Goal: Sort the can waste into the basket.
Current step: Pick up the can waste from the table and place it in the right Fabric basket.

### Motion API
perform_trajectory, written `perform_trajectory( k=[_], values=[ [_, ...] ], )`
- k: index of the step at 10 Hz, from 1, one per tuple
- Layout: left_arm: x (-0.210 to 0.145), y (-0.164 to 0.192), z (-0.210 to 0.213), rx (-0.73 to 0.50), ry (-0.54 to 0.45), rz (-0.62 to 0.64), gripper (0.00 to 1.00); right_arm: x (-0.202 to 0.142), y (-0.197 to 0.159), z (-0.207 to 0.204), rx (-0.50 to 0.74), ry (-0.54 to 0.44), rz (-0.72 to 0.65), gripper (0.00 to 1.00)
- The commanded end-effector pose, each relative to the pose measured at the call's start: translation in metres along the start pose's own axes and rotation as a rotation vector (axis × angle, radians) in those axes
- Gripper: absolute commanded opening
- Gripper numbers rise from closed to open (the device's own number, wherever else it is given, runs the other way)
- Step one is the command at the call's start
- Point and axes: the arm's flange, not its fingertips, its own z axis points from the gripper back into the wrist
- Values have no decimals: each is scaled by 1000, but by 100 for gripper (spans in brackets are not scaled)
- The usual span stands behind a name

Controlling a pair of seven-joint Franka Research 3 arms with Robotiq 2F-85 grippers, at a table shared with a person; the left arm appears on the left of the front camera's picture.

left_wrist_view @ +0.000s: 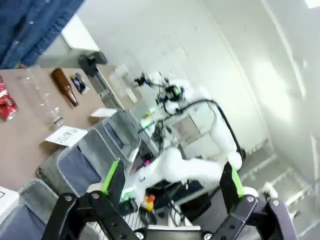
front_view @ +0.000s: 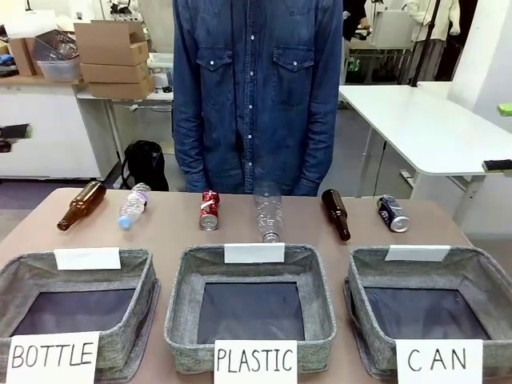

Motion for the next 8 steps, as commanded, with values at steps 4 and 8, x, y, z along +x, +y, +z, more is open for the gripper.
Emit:
perform_trajectory(
  k=[4, 8],
  values=[
    [-6, -4, 2, -27, 80, -65, 100, -8, 3, 3, -21, 64, 57, 100],
    [-6, -4, 2, -27, 80, -65, 100, -8, 3, 3, -21, 64, 57, 100]
  ],
)
